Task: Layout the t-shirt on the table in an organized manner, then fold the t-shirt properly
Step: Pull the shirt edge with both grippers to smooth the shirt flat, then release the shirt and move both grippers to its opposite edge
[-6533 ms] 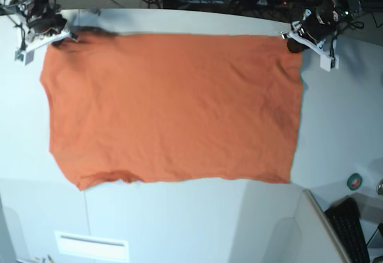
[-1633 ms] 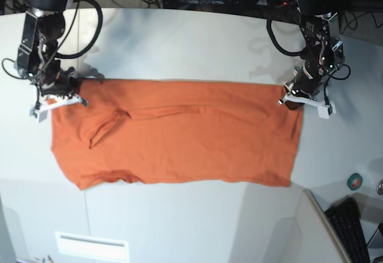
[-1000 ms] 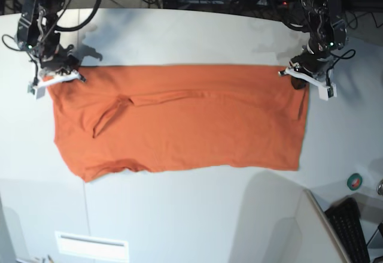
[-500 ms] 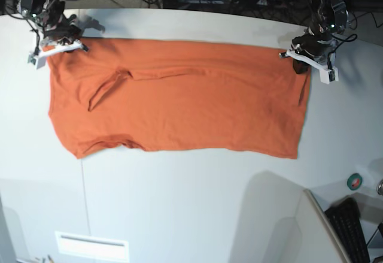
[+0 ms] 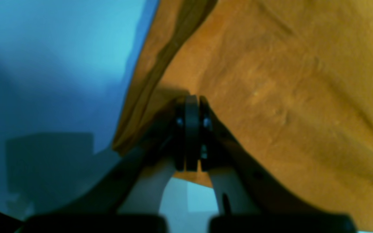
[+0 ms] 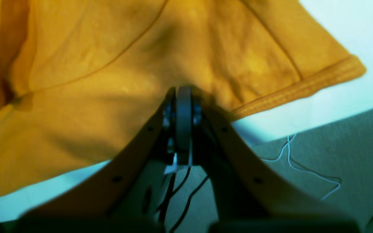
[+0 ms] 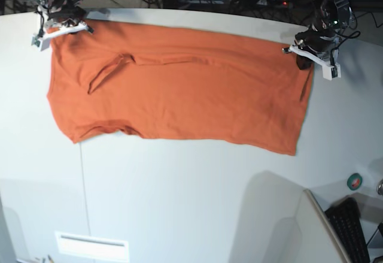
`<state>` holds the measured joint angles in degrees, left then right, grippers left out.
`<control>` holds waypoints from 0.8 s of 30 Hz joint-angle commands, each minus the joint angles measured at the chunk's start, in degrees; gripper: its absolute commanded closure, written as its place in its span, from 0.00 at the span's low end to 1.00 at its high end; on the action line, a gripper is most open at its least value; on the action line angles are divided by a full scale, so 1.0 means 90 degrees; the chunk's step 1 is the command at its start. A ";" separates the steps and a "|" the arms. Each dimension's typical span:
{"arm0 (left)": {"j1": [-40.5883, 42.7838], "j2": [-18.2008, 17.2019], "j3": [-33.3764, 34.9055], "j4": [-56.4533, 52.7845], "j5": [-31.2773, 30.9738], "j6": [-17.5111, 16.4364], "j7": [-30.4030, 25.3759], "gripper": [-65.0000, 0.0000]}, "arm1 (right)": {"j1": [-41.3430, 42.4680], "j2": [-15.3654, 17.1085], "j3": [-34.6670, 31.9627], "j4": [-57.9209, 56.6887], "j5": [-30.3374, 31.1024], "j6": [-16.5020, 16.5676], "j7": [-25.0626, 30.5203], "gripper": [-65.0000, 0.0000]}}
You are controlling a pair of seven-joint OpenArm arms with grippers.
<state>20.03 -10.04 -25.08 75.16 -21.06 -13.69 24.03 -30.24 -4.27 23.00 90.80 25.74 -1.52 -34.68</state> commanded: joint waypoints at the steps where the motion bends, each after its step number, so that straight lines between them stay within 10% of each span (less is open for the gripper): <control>1: 0.0075 -0.0071 -0.0022 0.0016 0.0147 0.0110 0.0255 1.00 | -0.0074 0.0001 0.0008 0.0113 -0.0042 -0.0090 -0.0137 1.00; 16: 0.0231 -0.0061 -0.0022 0.1110 0.0088 0.0110 0.0304 1.00 | 0.0278 0.0060 -0.0060 0.1158 -0.0042 -0.0422 -0.0186 1.00; 24: -0.0248 -0.0139 -0.0022 0.1774 0.0137 0.0110 0.0988 1.00 | 0.2154 0.1183 -0.0832 0.0524 -0.0002 -0.0100 -0.0684 1.00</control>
<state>17.85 -10.35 -24.95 89.97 -19.55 -12.43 34.06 -10.96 6.04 15.53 94.59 25.69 -2.57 -41.45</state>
